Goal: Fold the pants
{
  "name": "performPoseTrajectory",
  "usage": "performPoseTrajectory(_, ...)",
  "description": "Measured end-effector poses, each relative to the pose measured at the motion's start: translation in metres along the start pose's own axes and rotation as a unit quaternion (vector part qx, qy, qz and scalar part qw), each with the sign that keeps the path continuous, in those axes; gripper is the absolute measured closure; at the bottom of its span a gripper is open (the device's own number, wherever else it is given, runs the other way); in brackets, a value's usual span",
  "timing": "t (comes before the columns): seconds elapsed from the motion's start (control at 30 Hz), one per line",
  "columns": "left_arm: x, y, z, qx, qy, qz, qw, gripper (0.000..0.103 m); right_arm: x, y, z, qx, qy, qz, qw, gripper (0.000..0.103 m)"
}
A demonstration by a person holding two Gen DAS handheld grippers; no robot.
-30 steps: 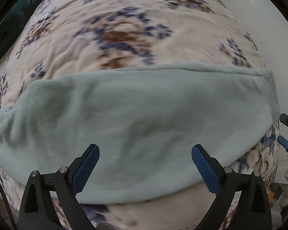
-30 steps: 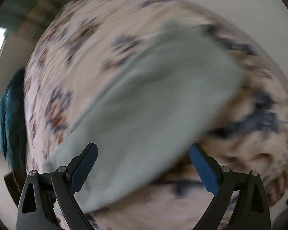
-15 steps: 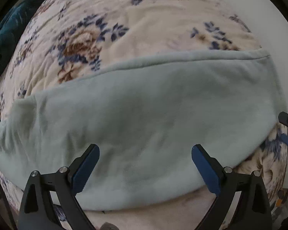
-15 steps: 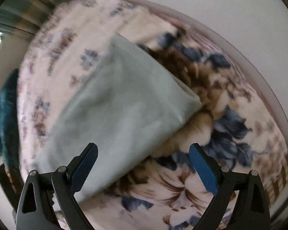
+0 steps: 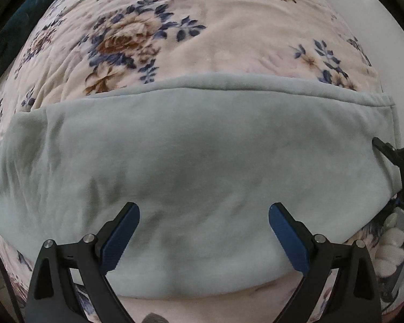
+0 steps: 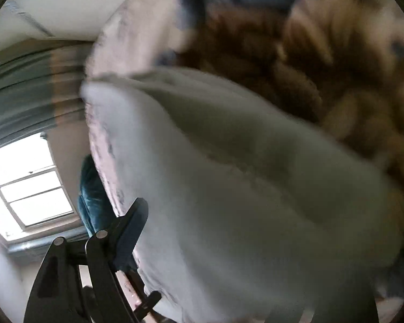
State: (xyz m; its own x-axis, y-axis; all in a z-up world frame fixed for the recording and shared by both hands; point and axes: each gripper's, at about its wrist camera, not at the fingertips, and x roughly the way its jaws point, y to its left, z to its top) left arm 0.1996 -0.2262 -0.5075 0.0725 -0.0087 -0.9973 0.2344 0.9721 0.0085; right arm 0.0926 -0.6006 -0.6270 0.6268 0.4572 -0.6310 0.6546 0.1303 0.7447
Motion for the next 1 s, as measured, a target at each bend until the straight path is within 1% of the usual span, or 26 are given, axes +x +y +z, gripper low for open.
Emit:
performPoseTrajectory(0.03,-0.005,0.005,0.001,-0.003,-0.005,0.0,1.0,0.005,-0.002,0.003,0.003,0.002,-0.01,-0.002,1.0,0.034)
performPoseTrajectory(0.07,-0.009,0.011,0.002,-0.005,-0.01,0.001,0.9999,0.005,-0.005,0.008,0.005,-0.002,-0.019,-0.01,1.0,0.05)
performPoseTrajectory(0.1,-0.014,0.018,0.002,-0.009,-0.015,0.002,0.9998,0.005,-0.009,0.014,0.004,-0.006,-0.025,-0.012,1.0,0.077)
performPoseTrajectory(0.17,-0.024,0.036,0.002,-0.022,-0.025,0.004,0.9994,0.005,-0.02,0.034,-0.003,-0.031,-0.048,-0.02,0.998,0.078)
performPoseTrajectory(0.2,-0.03,0.047,0.001,-0.032,-0.03,0.005,0.999,0.005,-0.024,0.05,-0.011,-0.061,-0.061,-0.033,0.996,0.079)
performPoseTrajectory(0.27,-0.042,0.074,-0.004,-0.057,-0.038,0.007,0.9976,0.005,-0.029,0.09,-0.031,-0.123,-0.082,-0.061,0.987,0.079)
performPoseTrajectory(0.3,-0.05,0.093,-0.006,-0.073,-0.044,0.008,0.9963,0.005,-0.03,0.108,-0.041,-0.149,-0.089,-0.067,0.983,0.079)
performPoseTrajectory(0.33,-0.053,0.104,-0.008,-0.084,-0.048,0.01,0.9953,0.005,-0.029,0.127,-0.054,-0.181,-0.096,-0.081,0.975,0.08)
performPoseTrajectory(0.4,-0.066,0.141,-0.015,-0.115,-0.06,0.017,0.9914,0.005,-0.028,0.163,-0.079,-0.239,-0.11,-0.101,0.959,0.08)
performPoseTrajectory(0.47,-0.079,0.176,-0.024,-0.148,-0.071,0.022,0.9862,0.005,-0.009,0.203,-0.113,-0.299,-0.111,-0.121,0.94,0.08)
performPoseTrajectory(0.5,-0.082,0.193,-0.028,-0.162,-0.075,0.025,0.9835,0.005,0.01,0.225,-0.134,-0.331,-0.107,-0.135,0.928,0.08)
performPoseTrajectory(0.53,-0.088,0.215,-0.034,-0.181,-0.08,0.027,0.9798,0.005,0.02,0.236,-0.151,-0.353,-0.107,-0.146,0.918,0.08)
performPoseTrajectory(0.6,-0.094,0.251,-0.046,-0.211,-0.085,0.031,0.9733,0.005,0.065,0.265,-0.198,-0.42,-0.092,-0.173,0.886,0.08)
performPoseTrajectory(0.67,-0.098,0.288,-0.058,-0.231,-0.087,0.036,0.9684,0.005,0.102,0.274,-0.246,-0.454,-0.07,-0.184,0.869,0.08)
performPoseTrajectory(0.7,-0.099,0.308,-0.065,-0.24,-0.085,0.042,0.966,0.005,0.124,0.277,-0.268,-0.47,-0.055,-0.191,0.86,0.08)
performPoseTrajectory(0.77,-0.099,0.335,-0.073,-0.249,-0.081,0.044,0.964,0.005,0.174,0.277,-0.326,-0.509,-0.024,-0.207,0.835,0.08)
performPoseTrajectory(0.8,-0.099,0.352,-0.078,-0.255,-0.077,0.045,0.9628,0.005,0.194,0.274,-0.352,-0.527,-0.012,-0.221,0.821,0.08)
performPoseTrajectory(0.87,-0.1,0.377,-0.086,-0.26,-0.079,0.042,0.9614,0.005,0.239,0.264,-0.409,-0.566,0.006,-0.251,0.786,0.08)
performPoseTrajectory(0.9,-0.101,0.387,-0.087,-0.258,-0.079,0.043,0.9619,0.005,0.255,0.26,-0.427,-0.574,0.015,-0.256,0.777,0.08)
performPoseTrajectory(0.93,-0.101,0.395,-0.088,-0.256,-0.079,0.042,0.9627,0.005,0.275,0.249,-0.452,-0.592,0.027,-0.27,0.759,0.08)
performPoseTrajectory(1.0,-0.099,0.409,-0.088,-0.251,-0.079,0.033,0.9643,0.005,0.299,0.238,-0.484,-0.62,0.026,-0.295,0.727,0.08)
